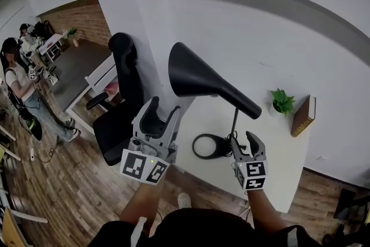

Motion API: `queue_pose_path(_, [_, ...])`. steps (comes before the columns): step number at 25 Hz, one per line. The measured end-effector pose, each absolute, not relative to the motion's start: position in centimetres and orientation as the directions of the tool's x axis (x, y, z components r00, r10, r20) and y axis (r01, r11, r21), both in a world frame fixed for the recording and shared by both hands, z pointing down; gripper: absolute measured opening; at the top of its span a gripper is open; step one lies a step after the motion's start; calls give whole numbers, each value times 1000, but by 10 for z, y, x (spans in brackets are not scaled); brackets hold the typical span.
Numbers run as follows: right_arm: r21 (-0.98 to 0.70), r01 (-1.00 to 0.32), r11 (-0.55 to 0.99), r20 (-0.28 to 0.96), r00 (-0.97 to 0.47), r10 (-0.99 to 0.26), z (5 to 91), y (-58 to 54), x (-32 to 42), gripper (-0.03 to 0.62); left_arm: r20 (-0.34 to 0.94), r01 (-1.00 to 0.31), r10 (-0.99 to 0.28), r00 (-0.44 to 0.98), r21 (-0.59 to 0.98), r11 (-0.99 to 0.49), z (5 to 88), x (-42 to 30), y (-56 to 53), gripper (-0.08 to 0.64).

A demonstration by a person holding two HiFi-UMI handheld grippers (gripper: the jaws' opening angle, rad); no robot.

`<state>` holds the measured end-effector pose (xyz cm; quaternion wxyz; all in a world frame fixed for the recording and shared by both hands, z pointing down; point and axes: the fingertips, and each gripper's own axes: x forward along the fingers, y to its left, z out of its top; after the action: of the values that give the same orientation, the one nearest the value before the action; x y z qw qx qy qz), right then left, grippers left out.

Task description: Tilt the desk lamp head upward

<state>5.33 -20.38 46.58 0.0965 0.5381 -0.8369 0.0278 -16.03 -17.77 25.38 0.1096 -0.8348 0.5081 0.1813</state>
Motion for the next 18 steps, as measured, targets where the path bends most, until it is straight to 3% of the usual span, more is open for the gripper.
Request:
queue_pose_path(10, [68,-877,476,151,-463,-873,449,-180,43,160,-211,-903,-885,415,22,-428,347,-137,-167,238])
queue_pose_path(11, [73,-875,479,144,-466,-873,447,-178,44,138,-201,-902,-886,417,24,-430,352,-135,-164,214])
queue_pose_path(14, [80,-874,479,126,-468,-875,442,-174,48,53,-176,-907,-893,414,7,-422,359,-130,-155,40])
queue_pose_path(15, [80,-876,476,122,-465,-877,440,-173,49,14,-163,-902,-891,424,10,-431,362,-127,-154,15])
queue_pose_path(18, [88,-877,472,130,-460,-879,439,-170,49,2,-119,-880,-877,465,47,-473,374,-121,-150,8])
